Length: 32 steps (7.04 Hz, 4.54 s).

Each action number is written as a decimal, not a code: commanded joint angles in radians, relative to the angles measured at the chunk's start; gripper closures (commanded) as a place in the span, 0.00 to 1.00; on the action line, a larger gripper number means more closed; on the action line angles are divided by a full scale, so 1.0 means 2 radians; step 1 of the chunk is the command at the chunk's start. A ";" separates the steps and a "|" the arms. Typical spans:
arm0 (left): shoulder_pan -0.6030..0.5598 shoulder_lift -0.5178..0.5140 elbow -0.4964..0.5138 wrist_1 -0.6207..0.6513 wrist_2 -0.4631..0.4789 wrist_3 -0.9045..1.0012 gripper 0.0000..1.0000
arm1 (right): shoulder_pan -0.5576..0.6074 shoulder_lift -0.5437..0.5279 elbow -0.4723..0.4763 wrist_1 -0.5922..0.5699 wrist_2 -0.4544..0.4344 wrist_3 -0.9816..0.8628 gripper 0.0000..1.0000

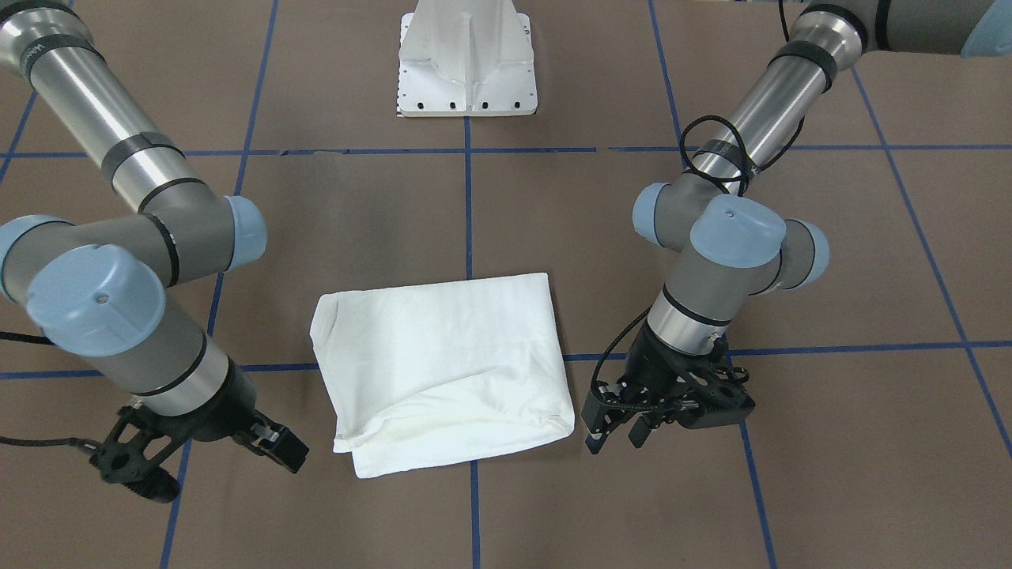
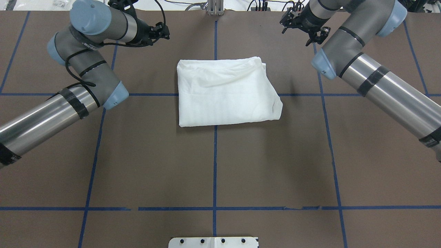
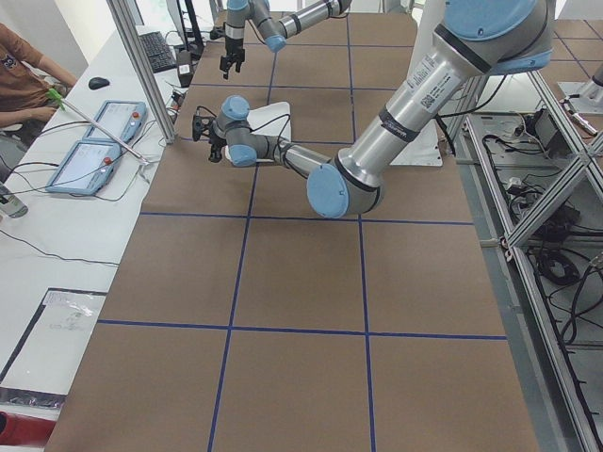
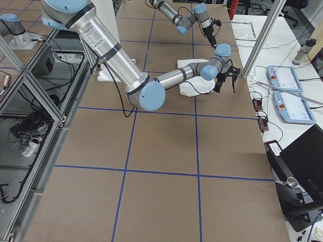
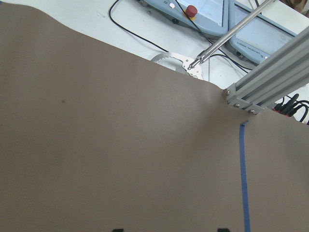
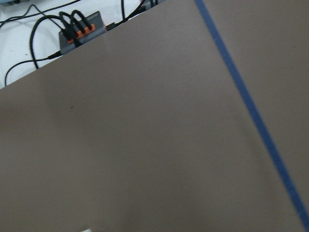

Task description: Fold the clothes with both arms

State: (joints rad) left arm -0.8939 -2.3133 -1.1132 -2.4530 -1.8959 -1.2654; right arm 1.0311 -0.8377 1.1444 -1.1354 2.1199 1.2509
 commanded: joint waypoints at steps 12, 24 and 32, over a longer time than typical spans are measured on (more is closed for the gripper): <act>-0.306 0.419 -0.405 0.356 -0.168 0.706 0.00 | 0.233 -0.389 0.301 -0.264 0.101 -0.632 0.00; -0.316 0.434 -0.310 0.323 -0.246 0.683 0.00 | 0.232 -0.404 0.309 -0.266 0.127 -0.631 0.00; -0.342 0.436 -0.348 0.330 -0.214 0.676 0.00 | 0.232 -0.413 0.295 -0.265 0.123 -0.622 0.00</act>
State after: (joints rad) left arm -1.5756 -1.4362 -1.8065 -1.7957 -2.3320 0.0892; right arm 1.4942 -1.6617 1.7409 -1.6660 2.3645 0.0081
